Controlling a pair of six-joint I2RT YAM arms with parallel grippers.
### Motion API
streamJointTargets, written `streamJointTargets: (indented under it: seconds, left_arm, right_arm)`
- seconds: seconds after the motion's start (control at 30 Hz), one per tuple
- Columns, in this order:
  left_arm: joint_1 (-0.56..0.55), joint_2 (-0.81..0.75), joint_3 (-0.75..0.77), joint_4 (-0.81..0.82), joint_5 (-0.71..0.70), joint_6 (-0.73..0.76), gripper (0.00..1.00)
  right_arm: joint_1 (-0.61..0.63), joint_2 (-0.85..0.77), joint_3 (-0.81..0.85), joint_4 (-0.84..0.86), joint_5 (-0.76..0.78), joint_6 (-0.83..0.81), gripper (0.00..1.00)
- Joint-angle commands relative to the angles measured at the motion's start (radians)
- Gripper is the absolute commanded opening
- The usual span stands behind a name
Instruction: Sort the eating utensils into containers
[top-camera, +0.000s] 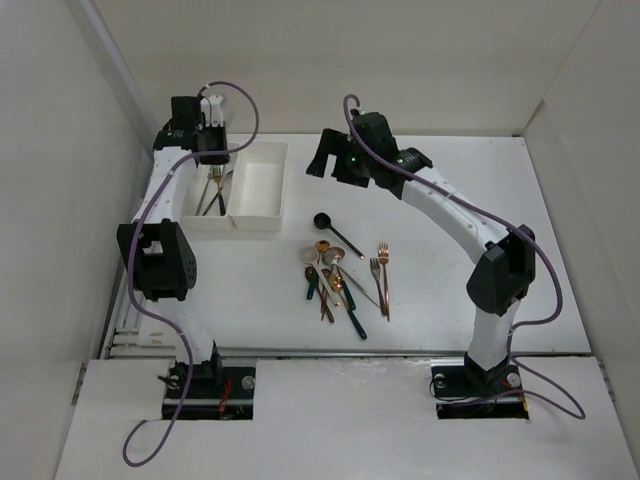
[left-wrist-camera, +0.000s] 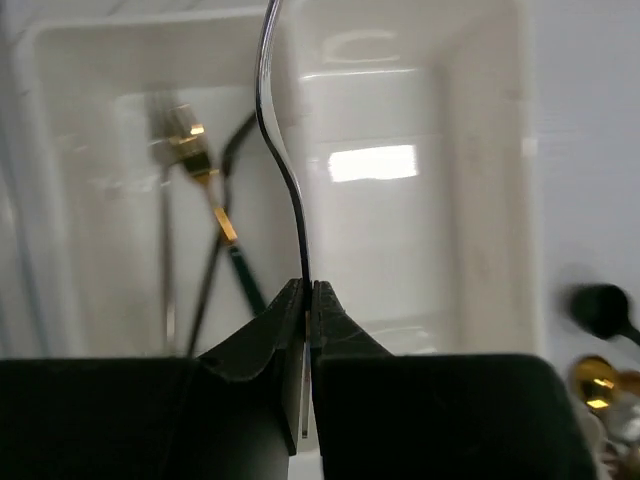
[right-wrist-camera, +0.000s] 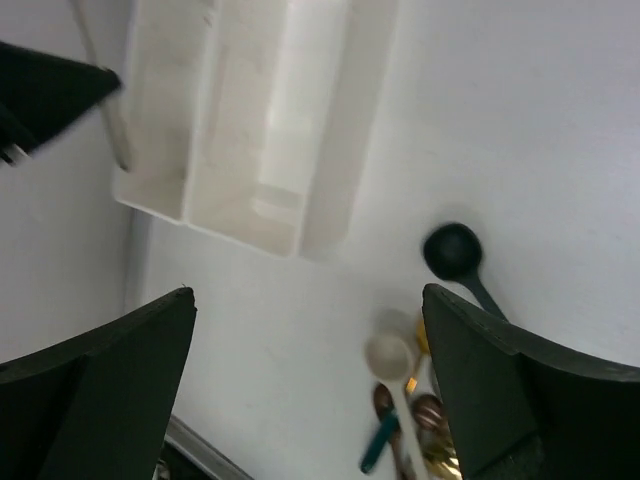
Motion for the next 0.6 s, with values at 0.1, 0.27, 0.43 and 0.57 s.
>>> streamJointTargets:
  seconds: [0.1, 0.27, 0.43, 0.57]
  left_arm:
    - [0.033, 0.078, 0.026, 0.069, -0.301, 0.08, 0.0]
    - [0.062, 0.153, 0.026, 0.078, -0.301, 0.051, 0.11]
    - [0.093, 0.175, 0.023, 0.057, -0.301, 0.013, 0.34]
    - [0.093, 0.154, 0.013, 0.046, -0.266, 0.022, 0.62]
  right_arm:
    - [-0.032, -0.102, -0.178, -0.227, 0.161, -0.107, 1.0]
    - [-0.09, -0.157, -0.366, -0.251, 0.126, -0.087, 0.94]
    - [-0.126, -0.212, -0.537, -0.27, 0.126, -0.075, 0.59]
    - [-0.137, -0.224, -0.649, -0.28, 0.126, -0.056, 0.34]
